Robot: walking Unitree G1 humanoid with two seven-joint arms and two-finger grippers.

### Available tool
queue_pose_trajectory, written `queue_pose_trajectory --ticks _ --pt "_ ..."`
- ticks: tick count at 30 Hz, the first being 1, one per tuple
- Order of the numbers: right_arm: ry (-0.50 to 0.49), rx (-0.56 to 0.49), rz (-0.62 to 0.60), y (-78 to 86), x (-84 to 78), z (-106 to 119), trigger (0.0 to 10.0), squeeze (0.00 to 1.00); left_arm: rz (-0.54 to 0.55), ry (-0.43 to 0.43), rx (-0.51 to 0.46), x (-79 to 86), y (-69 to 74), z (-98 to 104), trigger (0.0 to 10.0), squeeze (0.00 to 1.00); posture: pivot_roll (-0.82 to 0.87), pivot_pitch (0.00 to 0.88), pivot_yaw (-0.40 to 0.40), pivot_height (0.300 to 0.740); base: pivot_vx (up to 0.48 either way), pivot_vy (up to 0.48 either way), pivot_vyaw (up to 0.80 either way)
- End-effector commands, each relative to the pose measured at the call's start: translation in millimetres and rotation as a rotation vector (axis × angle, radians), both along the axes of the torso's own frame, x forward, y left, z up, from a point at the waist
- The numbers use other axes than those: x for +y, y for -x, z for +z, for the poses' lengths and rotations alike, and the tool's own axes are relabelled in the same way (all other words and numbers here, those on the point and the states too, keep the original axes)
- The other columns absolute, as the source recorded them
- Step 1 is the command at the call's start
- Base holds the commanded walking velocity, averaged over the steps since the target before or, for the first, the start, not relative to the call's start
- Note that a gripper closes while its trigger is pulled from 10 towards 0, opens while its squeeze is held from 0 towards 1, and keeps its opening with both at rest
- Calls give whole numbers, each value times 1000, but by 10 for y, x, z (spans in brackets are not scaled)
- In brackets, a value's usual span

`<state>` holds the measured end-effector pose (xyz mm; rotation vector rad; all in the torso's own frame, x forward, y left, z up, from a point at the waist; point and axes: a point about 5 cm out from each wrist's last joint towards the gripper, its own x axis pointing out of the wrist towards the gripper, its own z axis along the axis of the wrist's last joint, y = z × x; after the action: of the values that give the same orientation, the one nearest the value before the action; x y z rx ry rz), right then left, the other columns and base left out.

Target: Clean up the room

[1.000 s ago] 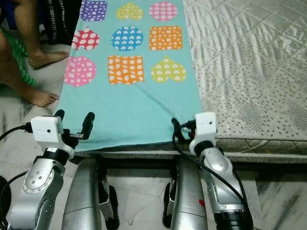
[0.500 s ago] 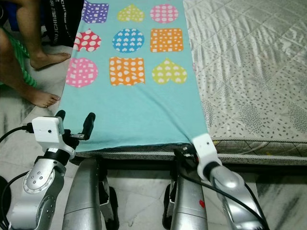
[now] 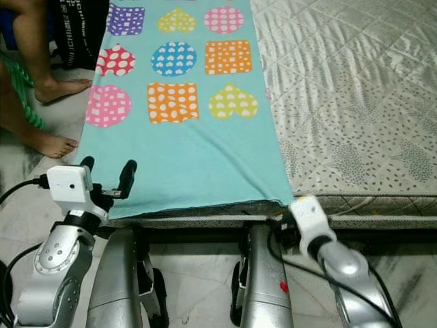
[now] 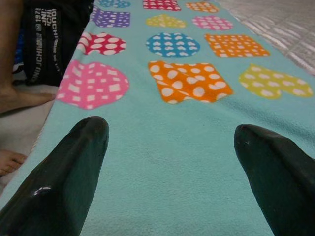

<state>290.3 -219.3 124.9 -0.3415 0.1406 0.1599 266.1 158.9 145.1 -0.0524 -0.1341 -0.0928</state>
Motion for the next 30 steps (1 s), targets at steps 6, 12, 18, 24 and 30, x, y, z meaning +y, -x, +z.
queue_pose_trajectory --ticks 6,12,18,24,30 --pt "18 -80 -105 -36 -48 21 10000 0 7 -6 10 13 -8 -50 10000 0 93 224 7 549 0 0 0" --pt "27 -96 -123 -81 -78 30 10000 0 13 -5 4 30 -40 -50 10000 0 91 212 5 549 0 0 0" --pt "42 -87 -125 -38 -139 -31 10000 0 14 -5 0 29 -49 -54 10000 0 87 209 5 549 0 0 0" --pt "93 -4 -172 215 -399 -268 10000 0 13 -5 -5 31 -53 -55 10000 0 77 215 7 549 0 0 0" --pt "77 -106 -297 207 -536 -85 10000 0 8 -5 -2 13 -52 -75 10000 0 63 223 18 549 0 0 0"
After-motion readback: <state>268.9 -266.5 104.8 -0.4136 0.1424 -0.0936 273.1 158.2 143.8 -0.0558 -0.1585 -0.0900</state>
